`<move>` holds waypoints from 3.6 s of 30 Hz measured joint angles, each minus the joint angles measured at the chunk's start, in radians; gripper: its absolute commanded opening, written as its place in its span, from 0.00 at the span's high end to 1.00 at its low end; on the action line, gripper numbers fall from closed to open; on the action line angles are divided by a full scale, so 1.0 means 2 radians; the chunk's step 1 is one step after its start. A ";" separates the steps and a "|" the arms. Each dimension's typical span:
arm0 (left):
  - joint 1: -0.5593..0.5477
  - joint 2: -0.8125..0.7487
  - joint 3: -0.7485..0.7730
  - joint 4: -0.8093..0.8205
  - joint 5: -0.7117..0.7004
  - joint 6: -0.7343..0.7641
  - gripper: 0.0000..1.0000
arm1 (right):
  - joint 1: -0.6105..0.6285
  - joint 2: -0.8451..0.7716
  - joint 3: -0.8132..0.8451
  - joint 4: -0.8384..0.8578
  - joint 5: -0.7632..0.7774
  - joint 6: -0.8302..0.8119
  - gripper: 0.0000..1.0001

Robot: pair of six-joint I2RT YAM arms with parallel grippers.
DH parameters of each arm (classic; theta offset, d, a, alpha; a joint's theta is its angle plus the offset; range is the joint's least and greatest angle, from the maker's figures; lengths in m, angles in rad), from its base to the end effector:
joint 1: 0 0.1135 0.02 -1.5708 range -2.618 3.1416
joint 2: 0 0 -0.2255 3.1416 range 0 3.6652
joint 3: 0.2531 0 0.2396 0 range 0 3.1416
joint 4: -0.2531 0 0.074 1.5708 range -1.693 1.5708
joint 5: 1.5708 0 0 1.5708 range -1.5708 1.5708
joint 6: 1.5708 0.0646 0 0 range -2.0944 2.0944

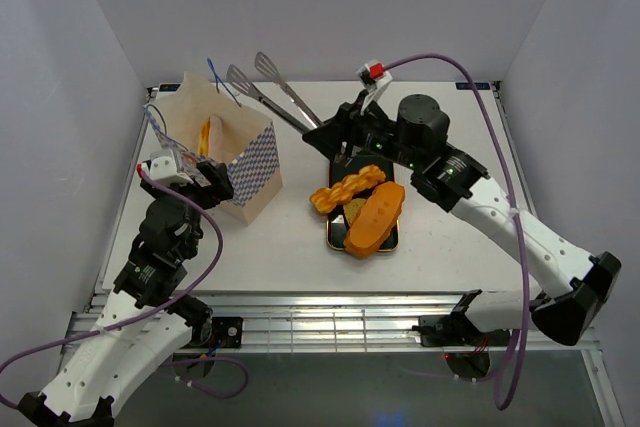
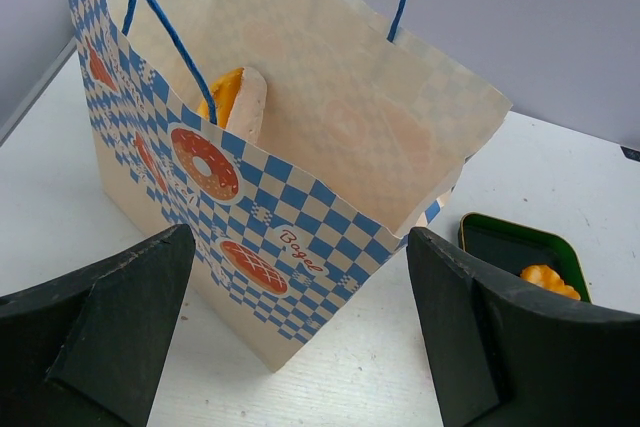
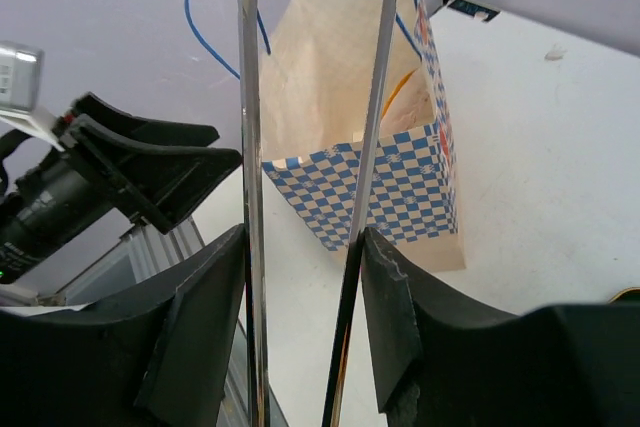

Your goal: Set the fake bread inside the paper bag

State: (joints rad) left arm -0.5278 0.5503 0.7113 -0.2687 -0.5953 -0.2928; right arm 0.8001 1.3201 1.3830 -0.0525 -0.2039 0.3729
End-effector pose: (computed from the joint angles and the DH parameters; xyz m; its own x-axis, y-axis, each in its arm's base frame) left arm 0.1685 -0.0563 0.3141 -0.0702 -0.2357 -0.9693 -0.0887 0.9693 -0.2292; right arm 0.2198 0.2452 0.4078 -0.3006 0.2026 -0.9320 -0.7883 0.4973 0.3623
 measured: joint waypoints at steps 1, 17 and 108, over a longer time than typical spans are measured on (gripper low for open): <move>0.000 0.000 0.000 0.000 0.000 0.000 0.03 | 0.000 -0.017 -0.006 0.000 0.006 -0.001 0.46; 0.000 0.000 0.000 0.000 0.000 0.000 0.03 | 0.000 -0.266 -0.195 -0.125 0.155 0.024 0.49; 0.000 0.003 0.000 0.000 0.006 0.000 0.03 | -0.001 -0.426 -0.361 -0.264 0.269 0.312 0.92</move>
State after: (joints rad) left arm -0.5278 0.5571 0.7113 -0.2691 -0.5831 -0.2932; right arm 0.7990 0.4675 0.6609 -0.5804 0.3340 0.9974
